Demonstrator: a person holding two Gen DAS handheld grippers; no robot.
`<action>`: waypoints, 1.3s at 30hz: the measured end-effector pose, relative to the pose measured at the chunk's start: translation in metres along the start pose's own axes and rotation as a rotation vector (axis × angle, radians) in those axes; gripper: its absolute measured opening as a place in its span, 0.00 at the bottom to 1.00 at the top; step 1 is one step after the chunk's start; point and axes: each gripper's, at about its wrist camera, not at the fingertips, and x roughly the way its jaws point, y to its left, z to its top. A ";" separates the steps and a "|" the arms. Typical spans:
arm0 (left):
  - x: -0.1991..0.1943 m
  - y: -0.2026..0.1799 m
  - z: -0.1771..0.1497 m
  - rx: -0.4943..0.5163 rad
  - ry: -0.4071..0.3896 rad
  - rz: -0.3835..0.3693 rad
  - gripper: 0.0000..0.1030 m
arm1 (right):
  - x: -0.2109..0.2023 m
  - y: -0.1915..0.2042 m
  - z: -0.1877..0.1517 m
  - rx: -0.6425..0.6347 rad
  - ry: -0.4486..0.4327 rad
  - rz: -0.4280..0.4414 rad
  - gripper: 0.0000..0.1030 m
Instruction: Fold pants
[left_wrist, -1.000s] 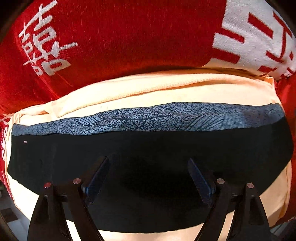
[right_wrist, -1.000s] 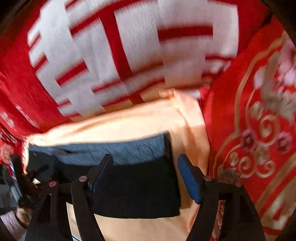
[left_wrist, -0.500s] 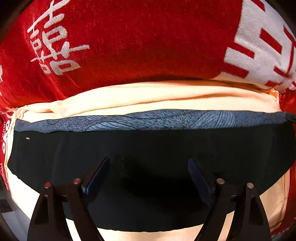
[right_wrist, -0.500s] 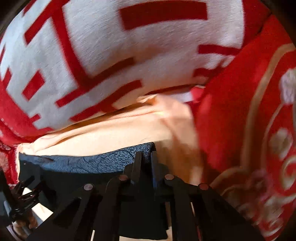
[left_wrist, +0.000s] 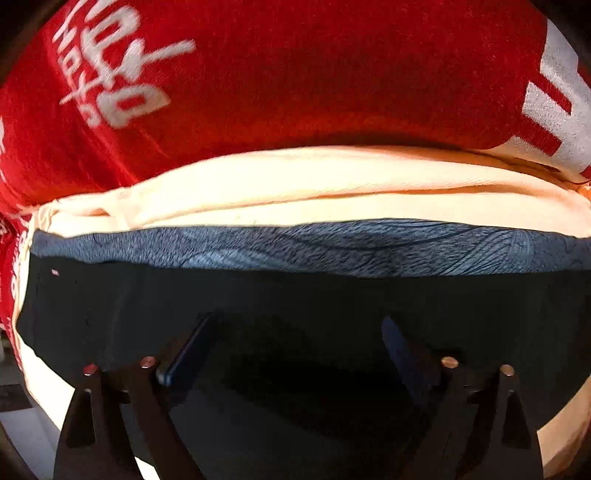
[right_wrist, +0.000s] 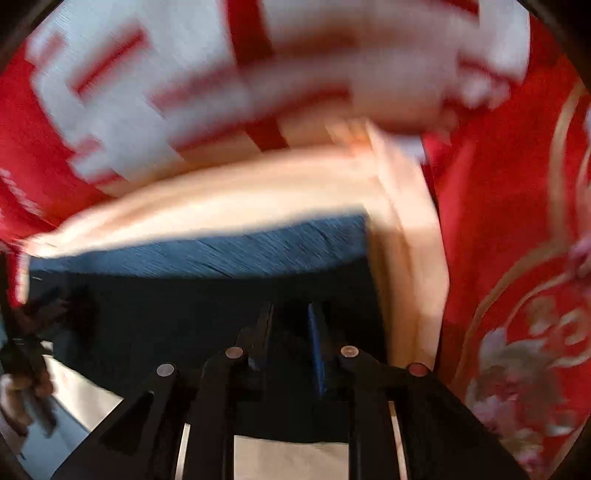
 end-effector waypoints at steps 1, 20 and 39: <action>-0.001 0.004 -0.002 0.003 0.005 -0.001 0.90 | 0.000 -0.006 -0.007 0.031 -0.013 0.017 0.17; -0.004 0.050 -0.041 -0.017 0.036 0.085 0.90 | -0.016 -0.075 -0.103 0.533 -0.155 0.176 0.32; -0.026 0.091 -0.051 -0.029 0.015 0.060 0.90 | -0.055 -0.048 -0.124 0.256 -0.138 -0.008 0.45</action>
